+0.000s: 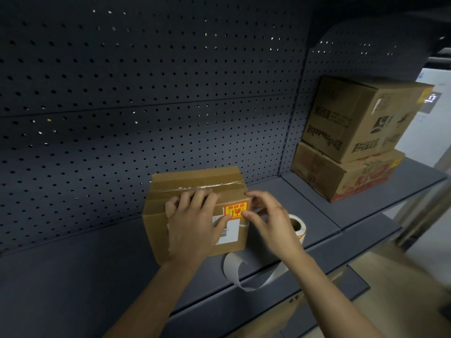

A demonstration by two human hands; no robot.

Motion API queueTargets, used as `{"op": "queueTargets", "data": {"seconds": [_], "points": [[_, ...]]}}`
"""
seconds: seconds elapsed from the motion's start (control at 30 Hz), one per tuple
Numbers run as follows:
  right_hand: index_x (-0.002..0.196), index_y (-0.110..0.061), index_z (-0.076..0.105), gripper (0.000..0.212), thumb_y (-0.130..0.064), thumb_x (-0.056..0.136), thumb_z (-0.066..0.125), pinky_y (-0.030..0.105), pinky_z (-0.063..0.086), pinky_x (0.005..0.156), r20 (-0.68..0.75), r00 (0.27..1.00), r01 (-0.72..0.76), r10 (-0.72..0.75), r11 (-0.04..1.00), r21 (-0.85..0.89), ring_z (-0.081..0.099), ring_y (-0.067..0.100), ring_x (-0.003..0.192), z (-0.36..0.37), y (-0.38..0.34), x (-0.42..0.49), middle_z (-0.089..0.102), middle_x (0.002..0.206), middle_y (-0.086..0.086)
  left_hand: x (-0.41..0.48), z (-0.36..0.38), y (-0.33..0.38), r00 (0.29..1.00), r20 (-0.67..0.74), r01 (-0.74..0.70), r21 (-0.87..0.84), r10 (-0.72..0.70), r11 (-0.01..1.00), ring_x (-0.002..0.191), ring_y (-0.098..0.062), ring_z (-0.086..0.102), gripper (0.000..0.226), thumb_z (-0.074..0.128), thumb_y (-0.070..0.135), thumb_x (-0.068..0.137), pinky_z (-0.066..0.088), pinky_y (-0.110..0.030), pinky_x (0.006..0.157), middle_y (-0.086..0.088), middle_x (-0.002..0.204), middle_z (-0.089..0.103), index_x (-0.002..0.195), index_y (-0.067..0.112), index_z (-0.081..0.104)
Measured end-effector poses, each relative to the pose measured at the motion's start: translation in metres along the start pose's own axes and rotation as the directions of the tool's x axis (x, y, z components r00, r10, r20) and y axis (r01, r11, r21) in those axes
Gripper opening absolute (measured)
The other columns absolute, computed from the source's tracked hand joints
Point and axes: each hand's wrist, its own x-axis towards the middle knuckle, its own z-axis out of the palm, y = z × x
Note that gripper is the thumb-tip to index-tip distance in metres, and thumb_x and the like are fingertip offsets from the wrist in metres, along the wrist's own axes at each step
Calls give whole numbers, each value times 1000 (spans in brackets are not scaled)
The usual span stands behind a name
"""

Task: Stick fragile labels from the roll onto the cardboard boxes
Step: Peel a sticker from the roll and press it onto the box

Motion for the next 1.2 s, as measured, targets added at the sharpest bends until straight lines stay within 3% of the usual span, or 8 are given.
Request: {"op": "queueTargets", "data": {"seconds": [0.17, 0.5, 0.7, 0.8, 0.87, 0.97, 1.1, 1.2], "points": [[123, -42, 50, 43, -32, 88, 72, 13, 47, 86, 34, 999, -23, 24, 999, -33, 58, -1, 102, -1, 3, -2, 60, 112, -13, -1, 0, 0, 1000, 10, -24, 25, 23, 999, 99, -23, 59, 51, 67, 65, 75, 34, -44, 85, 5, 110, 65, 107, 26, 65], [123, -30, 53, 38, -24, 90, 70, 2, 42, 78, -30, 999, -19, 18, 998, -62, 56, -8, 100, 7, 2, -4, 61, 112, -7, 0, 0, 0, 999, 36, -17, 32, 15, 999, 100, -24, 59, 51, 72, 63, 74, 33, -43, 86, 4, 111, 66, 108, 25, 66], [125, -42, 47, 45, -25, 90, 71, 27, 54, 89, -19, 999, -28, 27, 999, -34, 59, 1, 105, 6, -4, -5, 59, 117, -9, -3, -8, -5, 994, 87, -70, -20, 71, 997, 120, -23, 57, 48, 63, 50, 84, 32, -43, 94, 1, 127, 64, 124, 22, 62], [136, -49, 38, 61, -32, 88, 72, 25, 53, 89, -16, 997, -71, 72, 995, 76, 59, 2, 109, 6, -4, -10, 58, 121, -12, -2, -20, -13, 987, 140, -56, -135, 75, 989, 129, -25, 51, 51, 46, 47, 90, 35, -44, 103, -4, 138, 57, 131, 18, 57], [144, -48, 32, 72, -43, 85, 73, 21, 52, 90, -9, 992, -124, 126, 983, 138, 58, -1, 111, 6, -4, -12, 56, 123, -15, 2, -32, -22, 992, 121, -4, -200, 28, 980, 133, -27, 47, 51, 45, 45, 91, 34, -46, 111, -6, 139, 54, 132, 16, 56], [152, -43, 25, 90, -64, 76, 69, 31, 48, 104, 31, 982, -191, 189, 967, 166, 52, 1, 126, 5, 2, -11, 54, 138, -13, 1, -50, -40, 991, 56, 130, -259, -119, 957, 142, -25, 34, 50, 54, 42, 91, 26, -49, 118, -4, 144, 48, 134, 17, 52], [157, -31, 19, 106, -62, 72, 75, 38, 38, 116, 177, 946, -309, 273, 923, 228, 41, 5, 140, 8, 6, -11, 43, 154, -9, -21, -48, -66, 879, 255, 477, -471, -403, 742, 148, -19, 23, 84, 66, 56, 82, 28, -49, 117, 3, 157, 30, 151, 28, 27], [148, -32, 39, 72, -39, 86, 75, 40, 46, 109, 281, 933, -303, 225, 912, 277, 56, 7, 128, 12, 3, -13, 62, 136, -11, -41, -34, -76, 740, 475, 668, -595, -476, 446, 129, -13, 52, 89, 68, 64, 75, 48, -38, 102, 10, 142, 52, 151, 38, 27]]}}
